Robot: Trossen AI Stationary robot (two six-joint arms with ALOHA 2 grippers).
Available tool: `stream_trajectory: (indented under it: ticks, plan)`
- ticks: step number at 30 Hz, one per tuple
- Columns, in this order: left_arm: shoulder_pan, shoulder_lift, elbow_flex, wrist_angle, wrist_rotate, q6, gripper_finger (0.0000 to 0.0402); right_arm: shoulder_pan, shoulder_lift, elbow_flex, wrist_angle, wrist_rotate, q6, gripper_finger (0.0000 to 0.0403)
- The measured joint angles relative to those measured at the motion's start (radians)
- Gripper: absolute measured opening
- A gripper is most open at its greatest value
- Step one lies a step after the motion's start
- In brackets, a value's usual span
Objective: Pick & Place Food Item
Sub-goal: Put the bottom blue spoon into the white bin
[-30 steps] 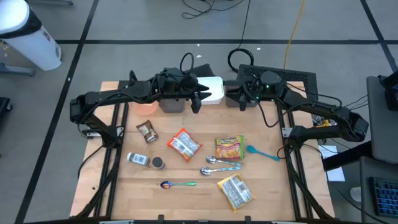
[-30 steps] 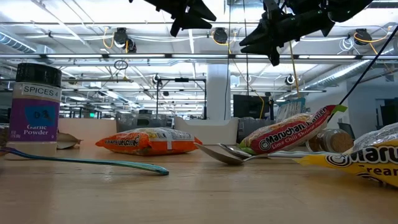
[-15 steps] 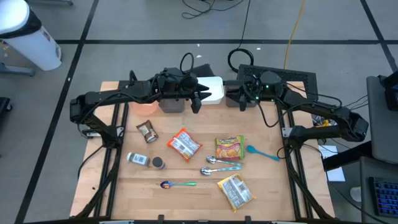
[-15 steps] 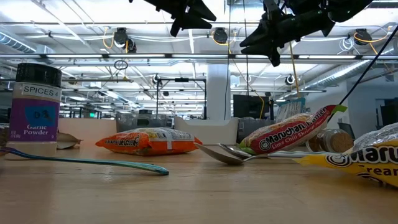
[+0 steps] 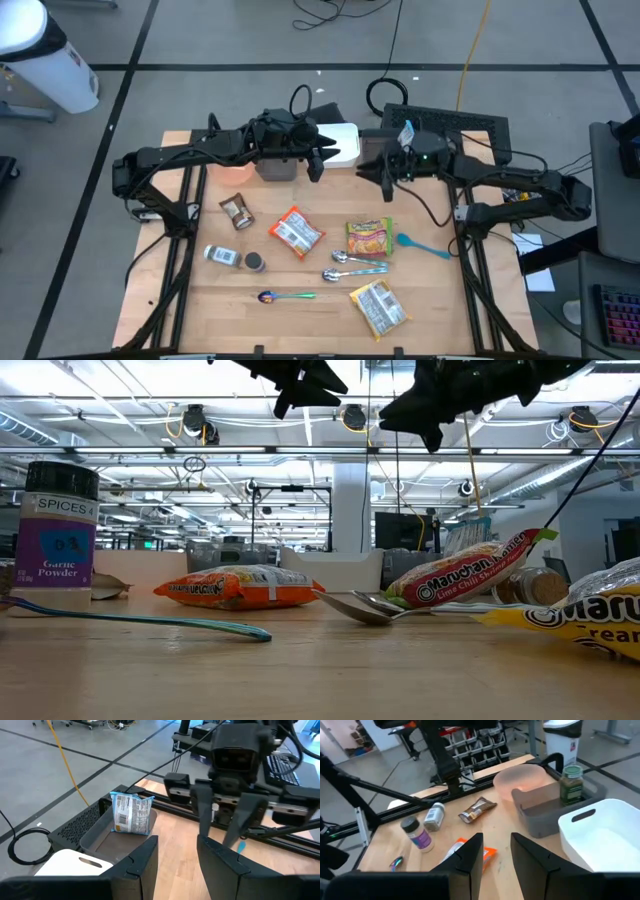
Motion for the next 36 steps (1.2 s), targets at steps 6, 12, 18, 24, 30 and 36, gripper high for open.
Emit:
stream_trajectory:
  ticks: [6,12,18,24,30,36]
  plan:
    - [0.0,0.0,0.0,0.0,0.0,0.0,0.0145,0.046,0.0,0.0,0.003,-0.001,0.0,0.0091]
    - [0.0,0.0,0.0,0.0,0.0,0.0,0.0145,0.081,0.0,0.0,0.027,0.006,-0.028,0.0091]
    - [0.0,0.0,0.0,0.0,0.0,0.0,0.0145,0.085,0.0,0.0,0.025,0.032,-0.022,0.0091]
    - [0.0,0.0,0.0,0.0,0.0,0.0,0.0145,0.085,0.0,0.0,0.024,0.03,-0.016,0.0091]
    - [0.0,0.0,0.0,0.0,0.0,0.0,0.0145,0.085,0.0,0.0,0.024,0.026,0.01,0.0091]
    - [0.0,0.0,0.0,0.0,0.0,0.0,0.0145,0.085,0.0,0.0,0.024,0.028,0.007,0.0091]
